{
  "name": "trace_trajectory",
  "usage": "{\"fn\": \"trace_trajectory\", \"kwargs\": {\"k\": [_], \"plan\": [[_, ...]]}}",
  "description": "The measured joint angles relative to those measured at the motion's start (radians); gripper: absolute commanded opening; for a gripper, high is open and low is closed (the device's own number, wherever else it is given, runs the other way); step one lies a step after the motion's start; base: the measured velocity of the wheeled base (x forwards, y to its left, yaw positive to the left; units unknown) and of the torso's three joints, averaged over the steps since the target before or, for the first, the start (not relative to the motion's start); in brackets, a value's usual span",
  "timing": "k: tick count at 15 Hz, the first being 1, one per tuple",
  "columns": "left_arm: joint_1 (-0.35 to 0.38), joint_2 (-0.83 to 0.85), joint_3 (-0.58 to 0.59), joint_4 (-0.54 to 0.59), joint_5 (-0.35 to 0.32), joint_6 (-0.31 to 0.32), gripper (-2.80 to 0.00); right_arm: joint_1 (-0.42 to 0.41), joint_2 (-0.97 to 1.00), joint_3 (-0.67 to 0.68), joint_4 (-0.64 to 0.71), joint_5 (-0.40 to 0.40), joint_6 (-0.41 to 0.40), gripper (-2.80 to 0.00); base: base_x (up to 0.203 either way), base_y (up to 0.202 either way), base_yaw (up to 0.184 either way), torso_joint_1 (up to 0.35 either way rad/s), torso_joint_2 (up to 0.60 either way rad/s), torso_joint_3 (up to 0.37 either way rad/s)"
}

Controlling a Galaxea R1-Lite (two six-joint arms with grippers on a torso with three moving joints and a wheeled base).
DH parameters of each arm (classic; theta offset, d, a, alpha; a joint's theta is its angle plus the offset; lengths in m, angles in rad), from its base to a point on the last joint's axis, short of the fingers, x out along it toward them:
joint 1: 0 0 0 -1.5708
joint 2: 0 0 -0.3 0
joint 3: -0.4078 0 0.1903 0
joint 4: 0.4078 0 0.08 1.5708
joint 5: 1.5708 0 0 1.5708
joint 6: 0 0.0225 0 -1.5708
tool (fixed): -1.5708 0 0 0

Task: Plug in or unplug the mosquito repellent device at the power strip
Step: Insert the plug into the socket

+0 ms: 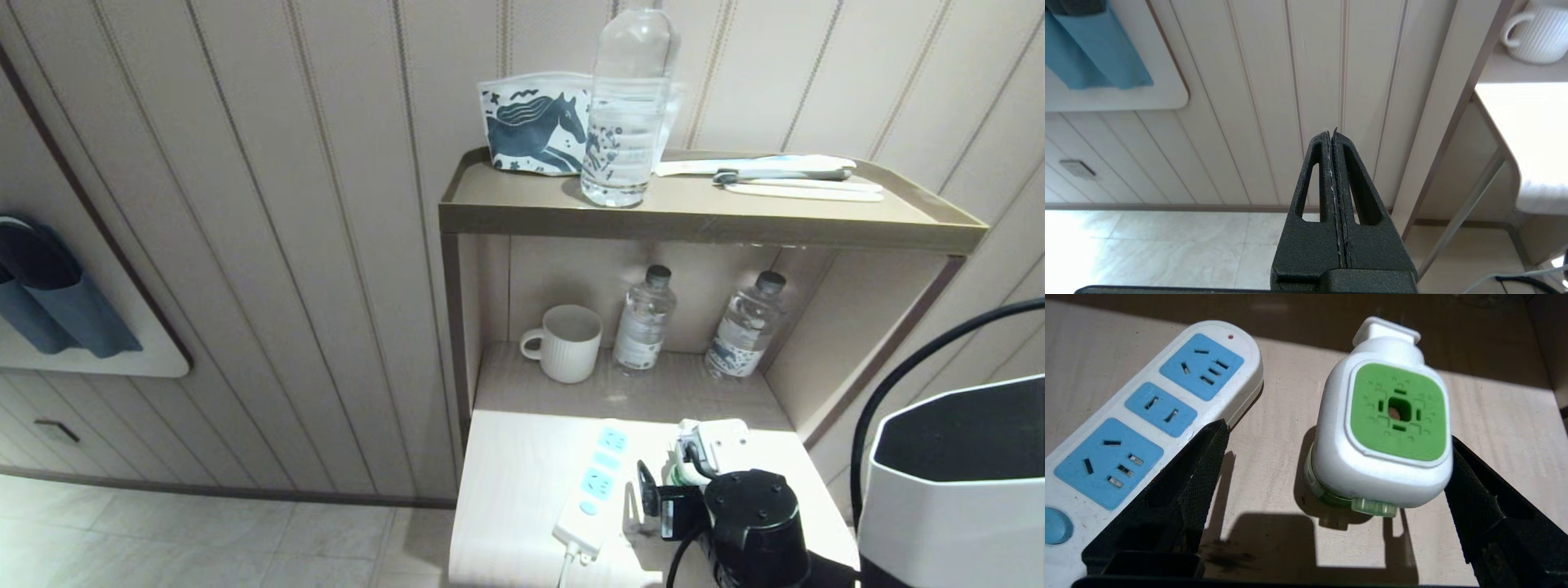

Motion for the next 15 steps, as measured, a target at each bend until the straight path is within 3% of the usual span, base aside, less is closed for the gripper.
{"fn": "trace_trajectory", "kwargs": {"k": [8,12,15], "plan": [[0.000,0.000,0.000,0.000,0.000,0.000,-2.80,0.001,-0.099,0.053,-0.003,0.002,0.051,0.00,0.000,0.000,0.000,-0.058,0.13,0.072],[0.000,0.000,0.000,0.000,0.000,0.000,-2.80,-0.025,-0.172,0.084,0.005,0.096,0.083,0.00,0.000,0.000,0.000,0.000,0.00,0.000],[0.000,0.000,0.000,0.000,0.000,0.000,-2.80,-0.035,-0.169,0.078,-0.003,0.110,0.078,0.00,0.000,0.000,0.000,0.000,0.00,0.000]]}}
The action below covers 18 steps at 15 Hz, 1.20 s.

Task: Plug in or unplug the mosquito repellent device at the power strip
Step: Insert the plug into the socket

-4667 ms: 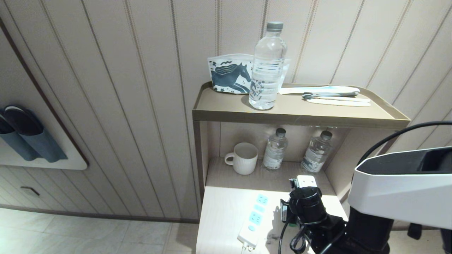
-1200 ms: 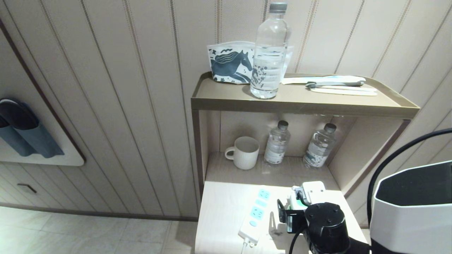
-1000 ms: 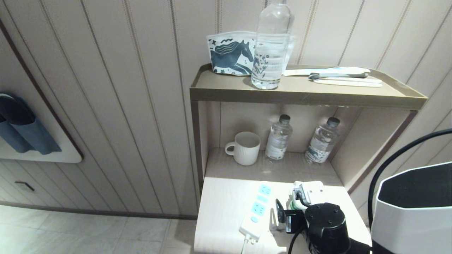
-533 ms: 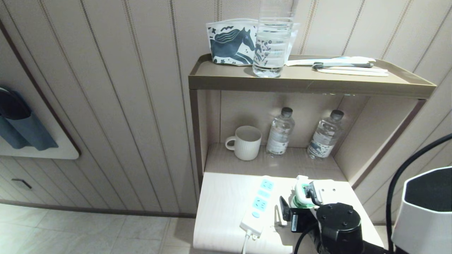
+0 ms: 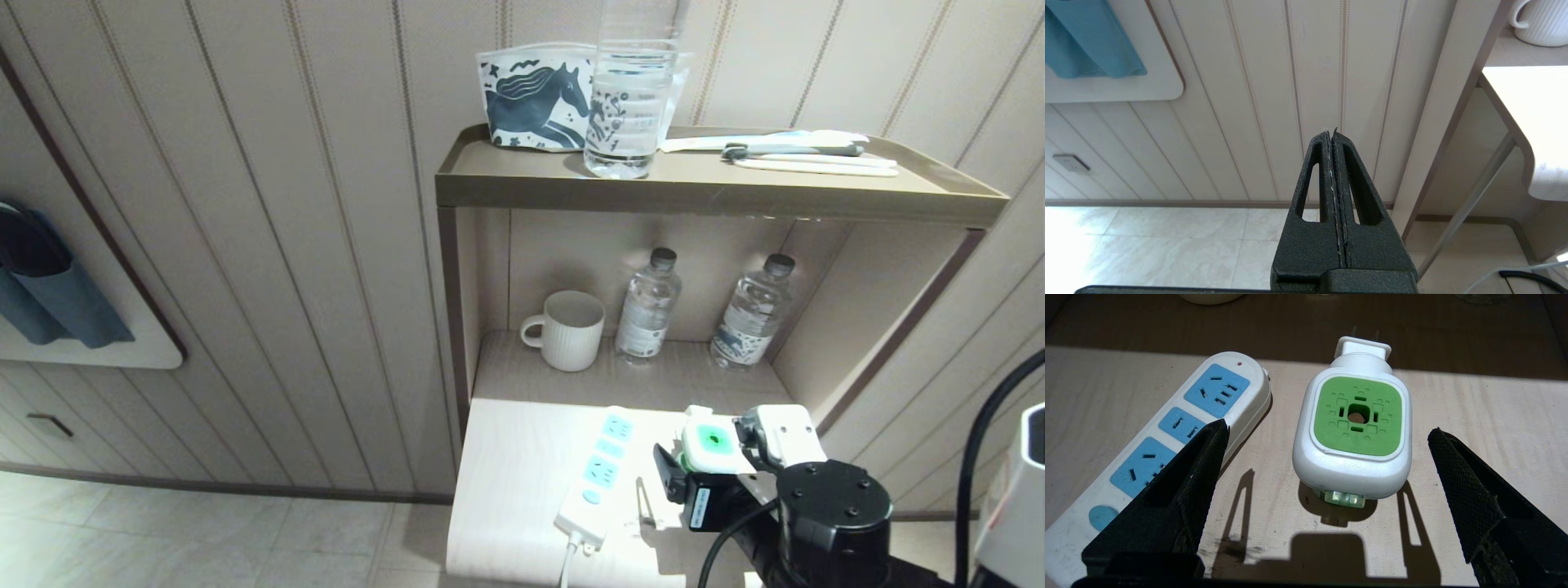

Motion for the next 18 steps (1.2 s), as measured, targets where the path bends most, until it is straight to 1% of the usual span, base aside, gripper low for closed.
{"fn": "trace_trajectory", "kwargs": {"k": [4,8,18], "plan": [[0.000,0.000,0.000,0.000,0.000,0.000,-2.80,-0.010,0.042,-0.015,-0.060,-0.003,-0.027,0.00,0.000,0.000,0.000,0.000,0.00,0.000],[0.000,0.000,0.000,0.000,0.000,0.000,-2.80,-0.005,0.072,0.003,-0.061,-0.003,-0.050,0.00,0.000,0.000,0.000,0.000,0.00,0.000],[0.000,0.000,0.000,0.000,0.000,0.000,-2.80,-0.013,0.086,-0.015,-0.061,-0.006,-0.051,0.00,0.000,0.000,0.000,0.000,0.00,0.000]]}}
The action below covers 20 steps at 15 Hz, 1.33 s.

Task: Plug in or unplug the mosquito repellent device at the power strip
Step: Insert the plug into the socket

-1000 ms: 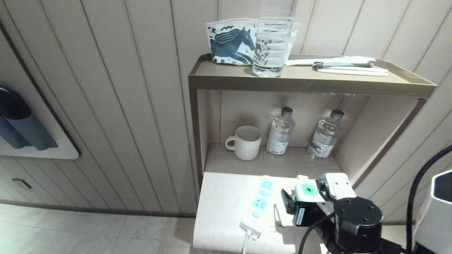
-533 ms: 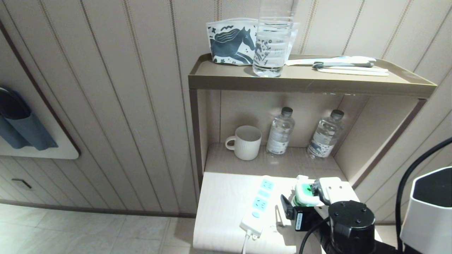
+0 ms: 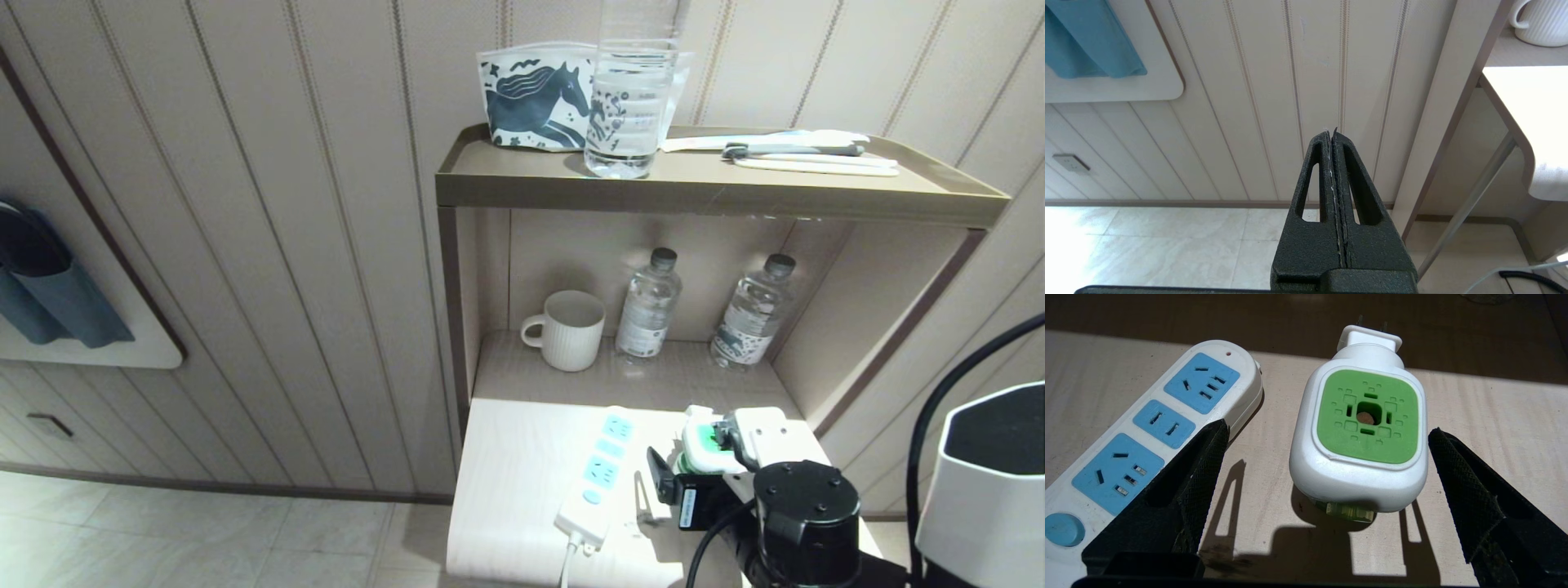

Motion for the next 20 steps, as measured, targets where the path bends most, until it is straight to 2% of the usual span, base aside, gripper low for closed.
{"fn": "trace_trajectory", "kwargs": {"k": [5,10,20], "plan": [[0.000,0.000,0.000,0.000,0.000,0.000,-2.80,0.000,0.001,-0.002,0.000,-0.025,0.006,0.00,0.000,0.000,0.000,0.000,0.00,0.000],[0.000,0.000,0.000,0.000,0.000,0.000,-2.80,0.036,0.014,-0.005,0.000,-0.104,0.026,0.00,0.000,0.000,0.000,0.000,0.00,0.000],[0.000,0.000,0.000,0.000,0.000,0.000,-2.80,0.018,0.082,-0.059,0.000,-0.137,0.032,0.00,0.000,0.000,0.000,0.000,0.00,0.000]]}}
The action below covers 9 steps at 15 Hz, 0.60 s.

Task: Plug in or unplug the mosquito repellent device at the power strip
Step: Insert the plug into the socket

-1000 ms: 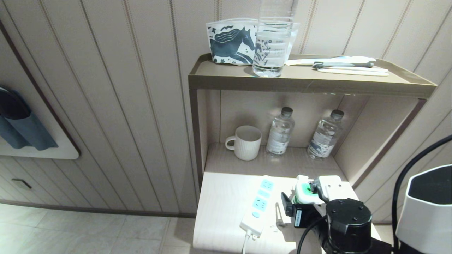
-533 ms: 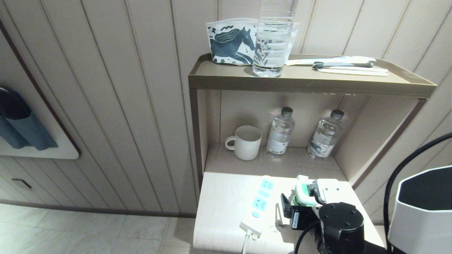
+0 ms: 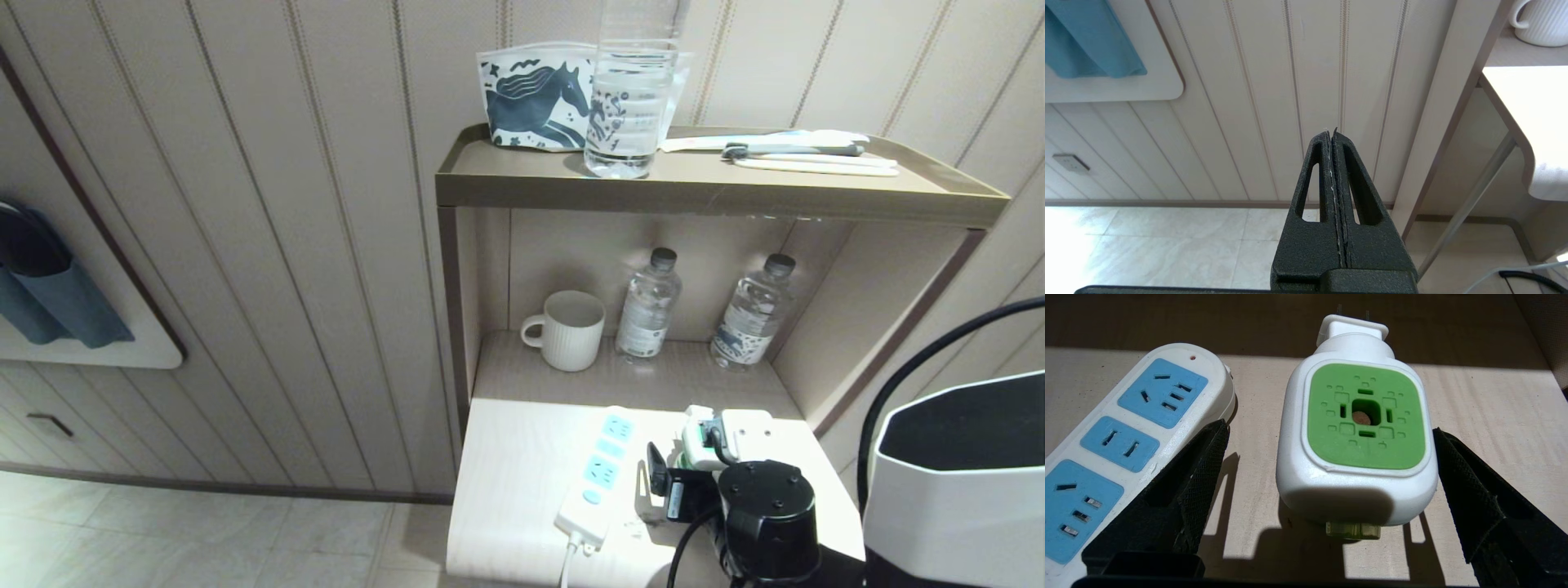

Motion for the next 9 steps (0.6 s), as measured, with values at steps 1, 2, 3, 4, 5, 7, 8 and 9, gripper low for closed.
{"fn": "trace_trajectory", "kwargs": {"k": [1,2,3,4,5,7,8,9], "plan": [[0.000,0.000,0.000,0.000,0.000,0.000,-2.80,0.004,0.004,-0.004,0.000,-0.008,0.000,0.00,0.000,0.000,0.000,0.000,0.00,0.000],[0.000,0.000,0.000,0.000,0.000,0.000,-2.80,0.007,0.007,-0.008,0.000,-0.010,0.000,0.00,0.000,0.000,0.000,0.000,0.00,0.000],[0.000,0.000,0.000,0.000,0.000,0.000,-2.80,0.008,0.009,-0.012,0.000,-0.012,-0.001,0.00,0.000,0.000,0.000,0.000,0.00,0.000],[0.000,0.000,0.000,0.000,0.000,0.000,-2.80,0.008,0.010,-0.015,0.000,-0.012,-0.002,0.00,0.000,0.000,0.000,0.000,0.00,0.000],[0.000,0.000,0.000,0.000,0.000,0.000,-2.80,0.008,0.011,-0.017,0.000,-0.012,-0.002,0.00,0.000,0.000,0.000,0.000,0.00,0.000],[0.000,0.000,0.000,0.000,0.000,0.000,-2.80,0.007,0.011,-0.019,0.000,-0.012,-0.002,0.00,0.000,0.000,0.000,0.000,0.00,0.000],[0.000,0.000,0.000,0.000,0.000,0.000,-2.80,0.005,0.011,-0.019,0.000,-0.012,-0.003,0.00,0.000,0.000,0.000,0.000,0.00,0.000],[0.000,0.000,0.000,0.000,0.000,0.001,-2.80,0.000,0.011,-0.020,0.000,-0.012,-0.004,0.00,0.000,0.000,0.000,0.000,0.00,0.000]]}}
